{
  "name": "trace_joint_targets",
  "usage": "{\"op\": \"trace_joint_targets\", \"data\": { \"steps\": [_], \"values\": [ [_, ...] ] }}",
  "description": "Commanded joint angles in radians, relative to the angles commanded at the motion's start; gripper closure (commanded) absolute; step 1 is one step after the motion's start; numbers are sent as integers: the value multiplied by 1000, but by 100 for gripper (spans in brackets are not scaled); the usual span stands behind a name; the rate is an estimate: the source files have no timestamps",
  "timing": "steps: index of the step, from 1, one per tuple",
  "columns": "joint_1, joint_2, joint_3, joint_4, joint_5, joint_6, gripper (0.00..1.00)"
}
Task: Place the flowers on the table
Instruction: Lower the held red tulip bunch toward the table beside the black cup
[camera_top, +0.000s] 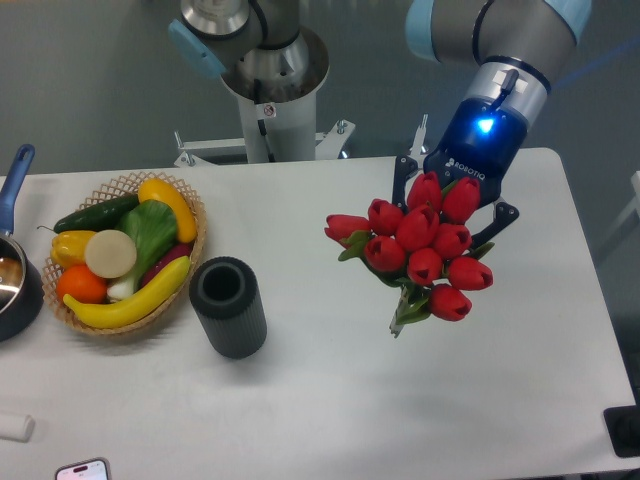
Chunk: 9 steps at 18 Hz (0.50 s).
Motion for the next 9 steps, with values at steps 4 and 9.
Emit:
{"op": "trace_joint_targets", "data": {
  "steps": [4,9],
  "values": [
    [-9,12,-8,-2,72,2,56],
    [-12,26,-14,0,169,2,56]
  ]
}}
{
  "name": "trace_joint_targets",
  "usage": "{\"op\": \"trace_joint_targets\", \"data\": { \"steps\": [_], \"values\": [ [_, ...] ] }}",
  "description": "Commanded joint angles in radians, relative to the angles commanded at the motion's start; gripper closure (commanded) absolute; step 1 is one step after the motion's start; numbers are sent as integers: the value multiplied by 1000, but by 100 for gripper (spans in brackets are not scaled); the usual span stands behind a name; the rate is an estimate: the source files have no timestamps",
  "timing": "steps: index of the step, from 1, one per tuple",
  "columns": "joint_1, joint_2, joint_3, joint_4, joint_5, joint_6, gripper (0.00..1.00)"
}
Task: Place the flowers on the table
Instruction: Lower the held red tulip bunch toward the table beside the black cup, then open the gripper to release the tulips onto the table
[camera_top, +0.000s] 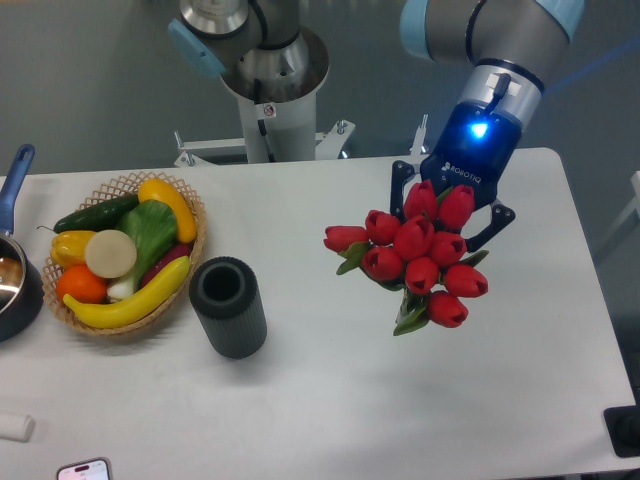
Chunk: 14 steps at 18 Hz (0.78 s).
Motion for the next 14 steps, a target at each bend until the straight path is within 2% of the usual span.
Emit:
{"op": "trace_joint_targets", "data": {
  "steps": [5,7,11,14],
  "values": [
    [-2,9,-3,0,49,5,56],
    [-5,9,2,0,118,6,56],
    [-64,8,12,0,291,18,56],
    [-98,-5,26,5,376,20,56]
  ]
}}
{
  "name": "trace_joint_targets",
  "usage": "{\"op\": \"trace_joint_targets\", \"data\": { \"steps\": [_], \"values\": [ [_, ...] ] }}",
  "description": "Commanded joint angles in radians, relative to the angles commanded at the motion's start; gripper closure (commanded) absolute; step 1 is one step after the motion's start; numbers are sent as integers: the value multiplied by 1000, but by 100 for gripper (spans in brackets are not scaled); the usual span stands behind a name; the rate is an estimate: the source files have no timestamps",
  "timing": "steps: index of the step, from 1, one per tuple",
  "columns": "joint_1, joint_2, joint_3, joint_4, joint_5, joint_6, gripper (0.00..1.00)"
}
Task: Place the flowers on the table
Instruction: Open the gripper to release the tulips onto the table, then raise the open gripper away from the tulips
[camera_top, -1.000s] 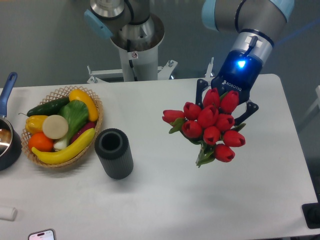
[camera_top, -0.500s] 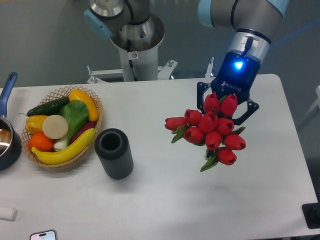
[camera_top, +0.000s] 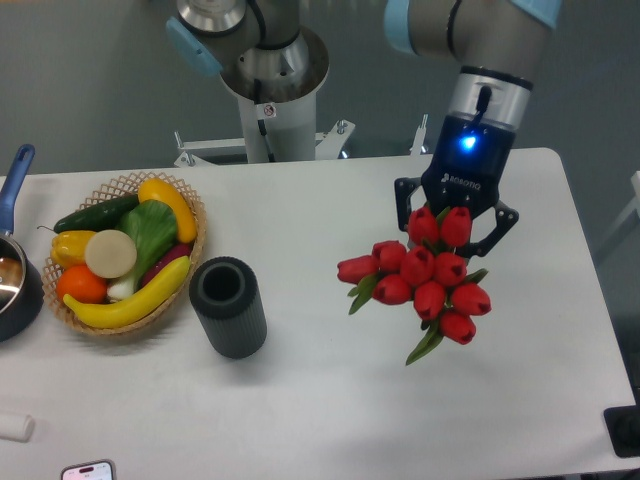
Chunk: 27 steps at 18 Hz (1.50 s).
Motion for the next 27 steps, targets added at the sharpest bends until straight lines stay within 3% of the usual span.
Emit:
{"op": "trace_joint_targets", "data": {
  "steps": [8,11,20,22,23,24,27],
  "values": [
    [-58,-37,-15,-6,275,84,56],
    [-78,-69,-15,-6,295,84,62],
    [-104,-123,-17,-11,367,110,61],
    [-104,-138,-14,-9,367,114,50],
    [-104,-147,-11,-6,367,117,31],
    [-104,-153,2,-5,367,124,1],
    [-103,-167,21,-3,375,196,0]
  ]
}}
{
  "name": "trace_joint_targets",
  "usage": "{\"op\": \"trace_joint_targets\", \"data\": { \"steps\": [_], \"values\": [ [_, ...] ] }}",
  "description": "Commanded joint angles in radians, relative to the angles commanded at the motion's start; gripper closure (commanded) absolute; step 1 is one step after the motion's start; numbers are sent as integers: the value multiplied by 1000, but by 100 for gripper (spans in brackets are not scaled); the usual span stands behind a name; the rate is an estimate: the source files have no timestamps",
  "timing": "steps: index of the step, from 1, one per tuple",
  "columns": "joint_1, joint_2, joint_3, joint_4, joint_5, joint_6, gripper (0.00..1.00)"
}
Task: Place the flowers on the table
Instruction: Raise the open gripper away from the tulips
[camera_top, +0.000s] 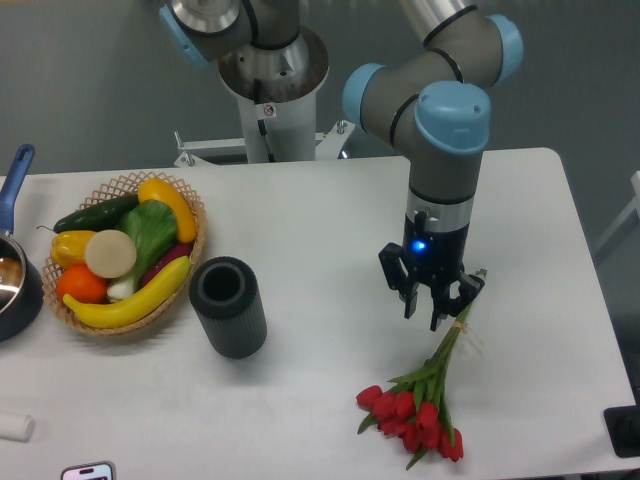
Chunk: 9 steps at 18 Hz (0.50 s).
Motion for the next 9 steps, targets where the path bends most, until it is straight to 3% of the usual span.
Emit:
{"op": "trace_joint_targets", "data": {
  "steps": [4,9],
  "values": [
    [2,0,21,-3,110,15,0],
    [9,0,26,-18,254,234,0]
  ]
}}
